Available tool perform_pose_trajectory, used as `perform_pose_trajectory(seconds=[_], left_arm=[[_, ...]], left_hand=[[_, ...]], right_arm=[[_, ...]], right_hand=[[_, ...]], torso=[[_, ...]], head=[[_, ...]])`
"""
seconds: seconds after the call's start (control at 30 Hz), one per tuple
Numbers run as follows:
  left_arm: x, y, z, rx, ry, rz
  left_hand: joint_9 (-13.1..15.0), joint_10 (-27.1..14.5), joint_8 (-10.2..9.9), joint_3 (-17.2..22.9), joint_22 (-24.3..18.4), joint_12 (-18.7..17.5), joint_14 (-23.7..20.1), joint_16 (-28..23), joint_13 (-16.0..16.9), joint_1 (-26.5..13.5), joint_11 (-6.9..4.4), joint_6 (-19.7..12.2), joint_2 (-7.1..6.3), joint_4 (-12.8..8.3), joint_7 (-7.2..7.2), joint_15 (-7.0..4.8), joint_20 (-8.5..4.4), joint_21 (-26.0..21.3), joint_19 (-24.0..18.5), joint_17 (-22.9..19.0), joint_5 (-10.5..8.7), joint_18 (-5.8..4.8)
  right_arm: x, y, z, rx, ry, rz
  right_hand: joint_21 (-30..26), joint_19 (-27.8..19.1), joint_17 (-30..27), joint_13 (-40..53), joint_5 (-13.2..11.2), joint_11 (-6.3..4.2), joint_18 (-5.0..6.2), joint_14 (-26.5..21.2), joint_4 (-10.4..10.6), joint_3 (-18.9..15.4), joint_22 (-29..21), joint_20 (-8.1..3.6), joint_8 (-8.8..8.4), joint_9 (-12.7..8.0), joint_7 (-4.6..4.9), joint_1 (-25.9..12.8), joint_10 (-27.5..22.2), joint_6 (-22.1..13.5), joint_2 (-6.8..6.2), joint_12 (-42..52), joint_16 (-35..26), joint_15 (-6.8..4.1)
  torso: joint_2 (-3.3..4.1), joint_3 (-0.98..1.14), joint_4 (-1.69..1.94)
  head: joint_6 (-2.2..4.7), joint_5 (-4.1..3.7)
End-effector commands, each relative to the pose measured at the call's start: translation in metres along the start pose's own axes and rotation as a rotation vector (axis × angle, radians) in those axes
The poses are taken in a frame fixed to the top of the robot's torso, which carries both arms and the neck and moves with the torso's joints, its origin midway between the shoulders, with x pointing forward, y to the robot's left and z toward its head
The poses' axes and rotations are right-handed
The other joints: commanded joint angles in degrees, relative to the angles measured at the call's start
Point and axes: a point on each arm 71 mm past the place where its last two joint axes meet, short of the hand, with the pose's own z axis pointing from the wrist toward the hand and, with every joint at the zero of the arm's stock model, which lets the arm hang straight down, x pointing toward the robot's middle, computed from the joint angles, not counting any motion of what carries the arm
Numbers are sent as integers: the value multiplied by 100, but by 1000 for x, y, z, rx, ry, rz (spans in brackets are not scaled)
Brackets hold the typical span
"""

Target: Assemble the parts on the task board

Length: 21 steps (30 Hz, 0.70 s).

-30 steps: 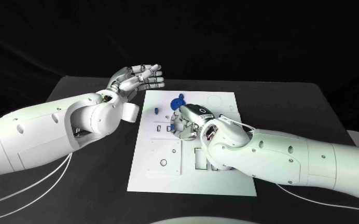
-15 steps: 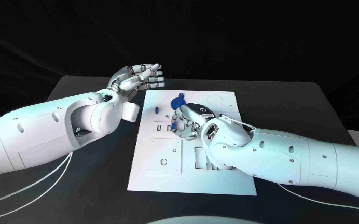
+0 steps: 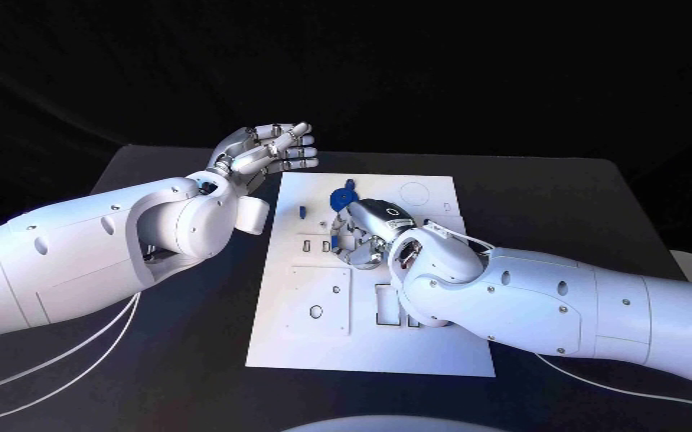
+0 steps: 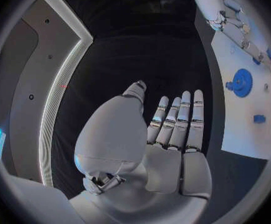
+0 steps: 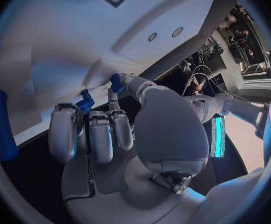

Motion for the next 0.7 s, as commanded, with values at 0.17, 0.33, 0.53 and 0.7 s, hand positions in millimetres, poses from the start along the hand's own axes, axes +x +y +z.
perform_pose_trajectory(seconds=[0.17, 0.33, 0.53, 0.7], left_arm=[[2, 0, 0, 4, 21, -6], [2, 0, 0, 1, 23, -6], [1, 0, 0, -1, 23, -6], [1, 0, 0, -3, 24, -6]], left_hand=[[10, -54, 26, -37, -11, -22, -36, -37, -7, 16, 6, -51, 37, 0, 461, 4, 0, -34, -28, 3, -29, 8], [10, -51, 26, -38, -12, -22, -37, -37, -7, 15, 7, -52, 37, 2, 461, 4, 0, -34, -28, 3, -30, 8], [11, -64, 26, -44, -13, -23, -40, -40, -8, 9, 7, -53, 37, 7, 462, 5, 0, -35, -29, 3, -33, 7], [11, -64, 26, -44, -13, -23, -40, -40, -8, 9, 7, -53, 37, 7, 462, 5, 0, -35, -29, 3, -33, 7]], right_arm=[[1, 0, 0, -6, 11, -8], [2, 0, 0, -5, 16, -6], [1, -1, 0, -6, 14, -2], [-2, -1, -1, -17, -20, 14]], right_hand=[[-55, -12, 1509, 614, -49, 73, -47, 597, 23, -64, 505, 62, -90, -29, 25, -93, -40, -107, -27, -70, 23, 64], [-66, -16, 1509, 598, -77, 86, -45, 597, 39, -94, 501, 74, -114, -38, 37, -119, -53, -135, -45, -82, 23, 76], [-95, -23, 1509, 579, -318, 111, -40, 597, 139, -294, 493, 107, -174, -61, 57, -225, -72, -205, -79, -99, 23, 103], [-137, -27, 1509, 553, -620, 152, -34, 597, 434, -1201, 492, 142, -268, -123, 96, -179, -106, -405, 19, -119, 23, 139]], torso=[[-1, -2, 2], [-1, -2, 6], [1, 0, -1], [0, 3, 0]], head=[[7, -4], [1, -3], [-1, 4], [0, 4]])
